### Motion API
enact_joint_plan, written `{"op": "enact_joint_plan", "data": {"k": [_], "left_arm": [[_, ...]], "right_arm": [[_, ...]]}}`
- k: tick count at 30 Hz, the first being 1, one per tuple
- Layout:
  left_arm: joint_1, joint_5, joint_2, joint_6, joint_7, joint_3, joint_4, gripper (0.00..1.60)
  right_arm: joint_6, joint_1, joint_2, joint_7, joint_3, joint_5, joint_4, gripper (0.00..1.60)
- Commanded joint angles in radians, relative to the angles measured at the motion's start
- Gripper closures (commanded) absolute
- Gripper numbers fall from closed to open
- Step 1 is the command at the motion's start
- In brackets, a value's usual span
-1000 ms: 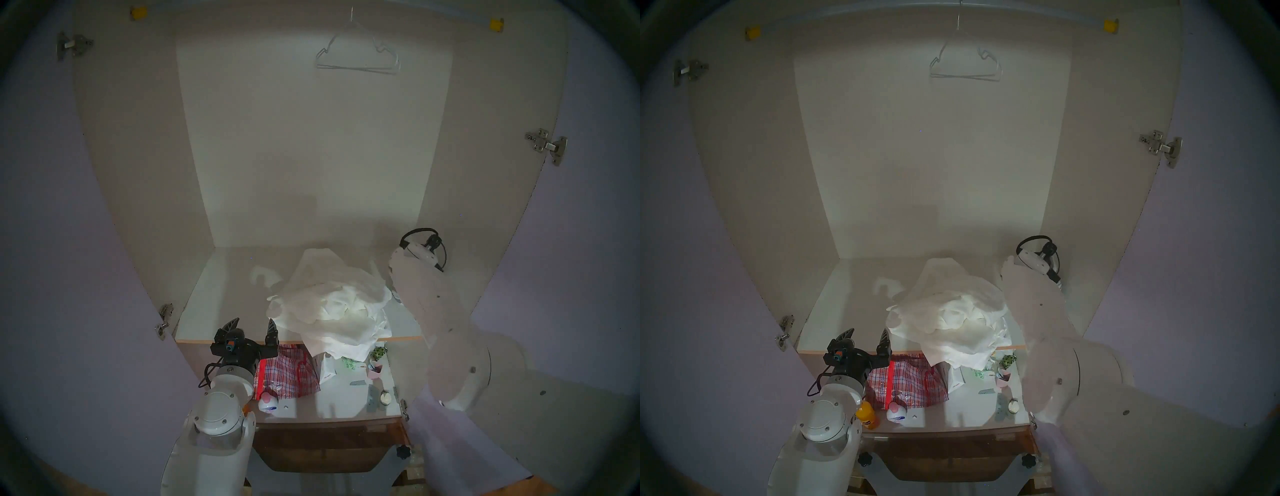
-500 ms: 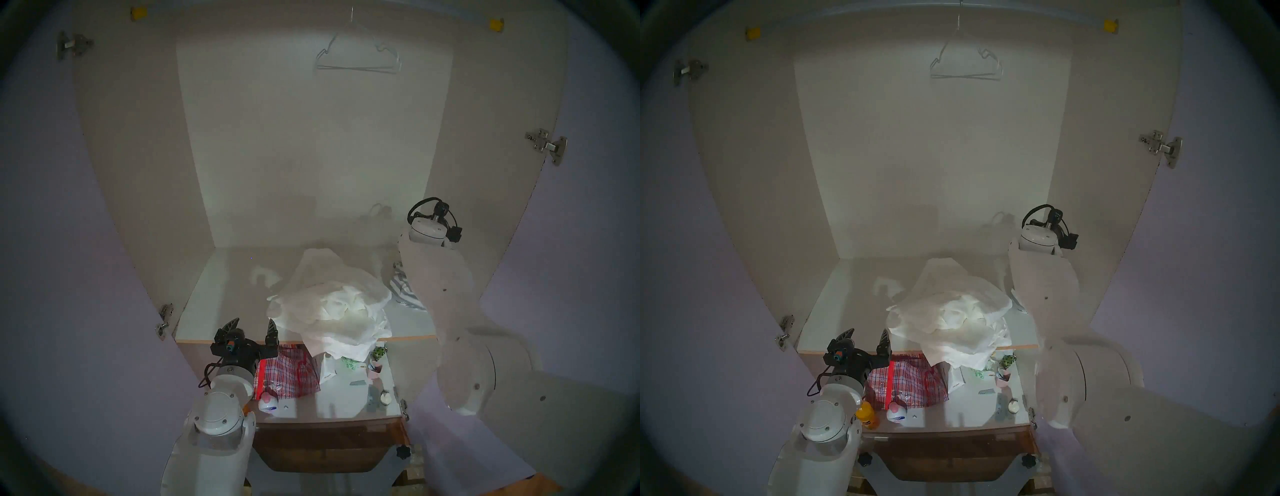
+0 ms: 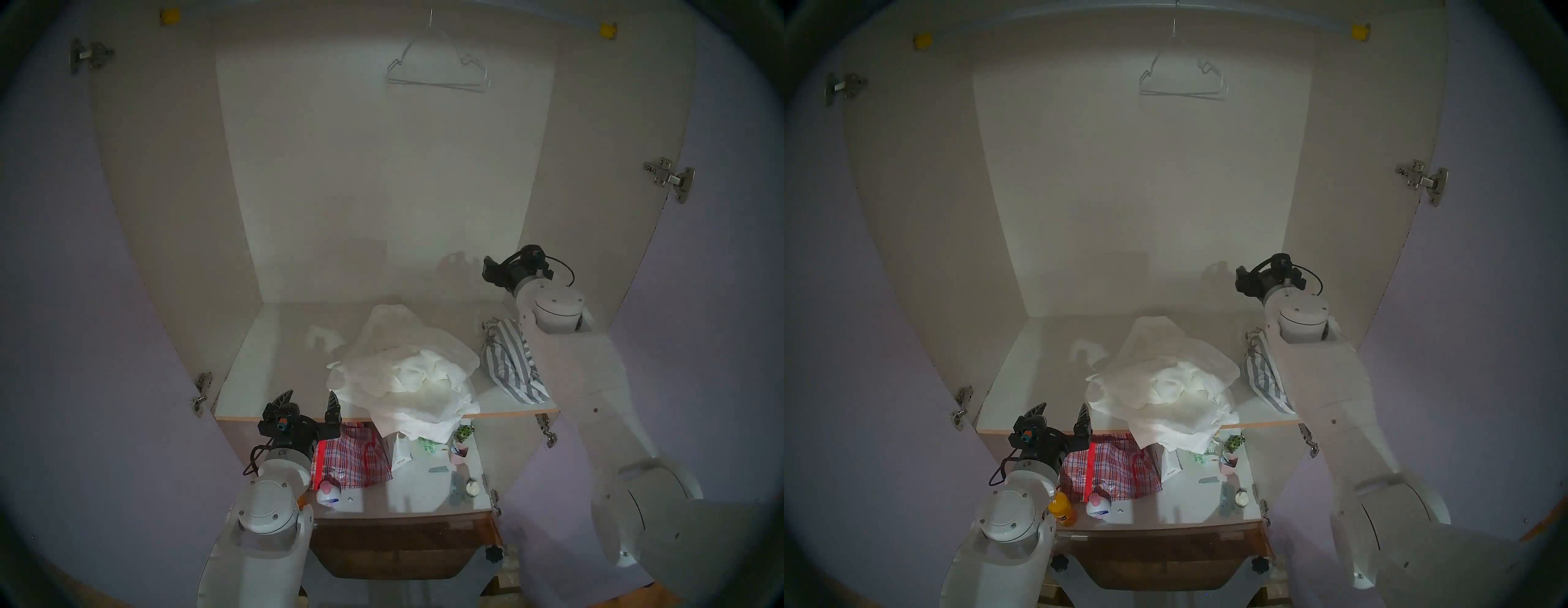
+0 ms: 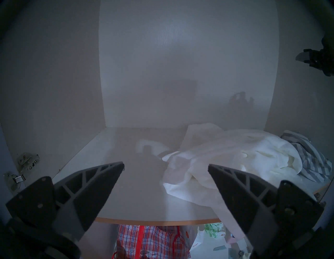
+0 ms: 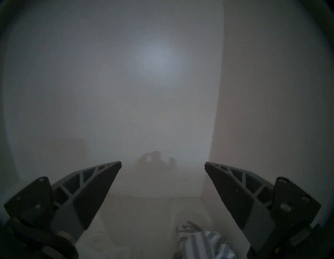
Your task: Sort tops into two piles: light colors and dark colors
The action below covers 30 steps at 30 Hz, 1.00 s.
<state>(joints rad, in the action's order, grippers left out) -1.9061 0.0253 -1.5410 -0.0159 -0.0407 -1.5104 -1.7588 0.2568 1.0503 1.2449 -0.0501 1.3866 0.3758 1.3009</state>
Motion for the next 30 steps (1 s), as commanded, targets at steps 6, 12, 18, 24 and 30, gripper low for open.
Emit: {"op": "enact_joint_plan", "data": {"k": [6,12,18,24,30], "left_arm": [[0.124,0.075,0.033,-0.055,-0.025,0.034,0.076,0.0],[0.161,0.093,0.031,-0.118,-0.068,0.035,0.126,0.0],[0.172,0.105,0.071,-0.116,-0.036,0.055,0.14,0.0],[0.196,0.1,0.111,-0.116,-0.027,0.076,0.18,0.0],[0.272,0.129,0.136,-0.17,-0.023,0.104,0.276,0.0]], "right_arm": [[-0.115,0.138,-0.201,-0.275,-0.058,0.063,0.033,0.0],[-0.266,0.24,-0.202,-0.379,-0.019,-0.025,0.065,0.0],[-0.457,0.317,-0.167,-0.314,0.013,-0.136,0.064,0.0],[-0.622,0.313,-0.132,-0.279,0.02,-0.207,0.005,0.0],[-0.67,0.306,-0.127,-0.277,0.019,-0.213,-0.017,0.0]]}}
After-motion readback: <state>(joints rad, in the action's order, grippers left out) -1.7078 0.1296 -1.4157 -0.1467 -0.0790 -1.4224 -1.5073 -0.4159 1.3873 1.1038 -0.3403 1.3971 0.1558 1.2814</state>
